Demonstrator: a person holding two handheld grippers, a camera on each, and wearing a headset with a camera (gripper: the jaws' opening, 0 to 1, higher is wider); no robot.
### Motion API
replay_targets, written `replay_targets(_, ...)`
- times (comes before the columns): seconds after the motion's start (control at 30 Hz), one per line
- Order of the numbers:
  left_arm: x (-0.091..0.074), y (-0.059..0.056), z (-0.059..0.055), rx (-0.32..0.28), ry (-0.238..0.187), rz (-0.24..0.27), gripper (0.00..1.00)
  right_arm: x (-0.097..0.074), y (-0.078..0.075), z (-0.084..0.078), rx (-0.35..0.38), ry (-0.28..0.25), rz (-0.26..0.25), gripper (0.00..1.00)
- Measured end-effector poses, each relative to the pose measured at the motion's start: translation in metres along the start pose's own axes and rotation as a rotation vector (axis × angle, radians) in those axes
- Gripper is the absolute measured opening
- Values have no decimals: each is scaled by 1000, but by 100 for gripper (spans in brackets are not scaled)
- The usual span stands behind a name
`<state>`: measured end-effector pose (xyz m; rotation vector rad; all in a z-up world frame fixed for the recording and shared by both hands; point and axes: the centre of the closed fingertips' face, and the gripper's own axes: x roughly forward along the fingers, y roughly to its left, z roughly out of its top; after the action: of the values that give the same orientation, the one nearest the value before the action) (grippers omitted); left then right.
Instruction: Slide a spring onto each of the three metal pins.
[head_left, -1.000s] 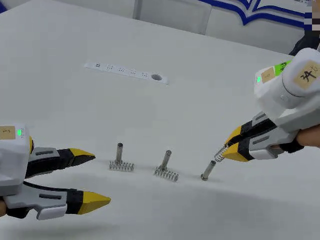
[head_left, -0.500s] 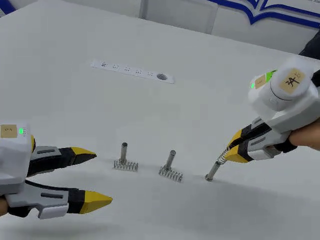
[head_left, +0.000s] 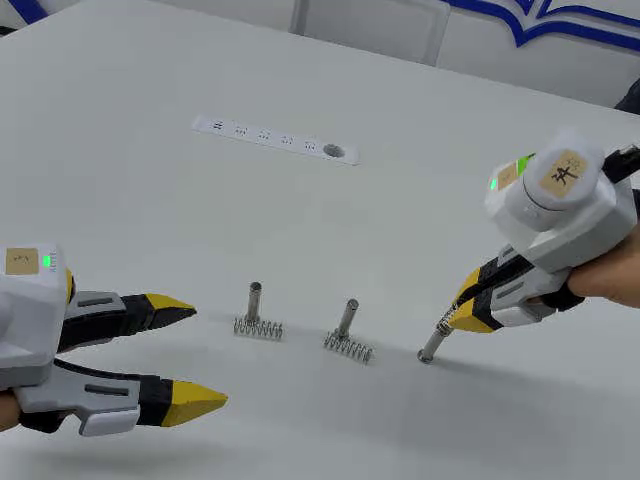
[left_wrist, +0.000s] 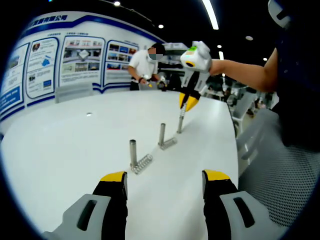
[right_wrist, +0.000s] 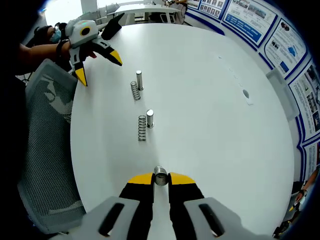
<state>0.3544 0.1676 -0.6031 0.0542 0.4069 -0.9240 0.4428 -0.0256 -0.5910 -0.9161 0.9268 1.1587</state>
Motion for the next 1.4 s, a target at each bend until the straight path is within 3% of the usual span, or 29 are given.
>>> replay_targets(0.77,-1,-4,-4,-12,2,-6,61,44,1,-19,27,72,33,12)
replay_targets(1.13,0,-3,-2,-6,0,-10,60,44,1,-17,43,58,30,13)
replay_targets(1.4,0,-4,-2,-3,4,-10,60,32,1,-8,28,32,-3,18)
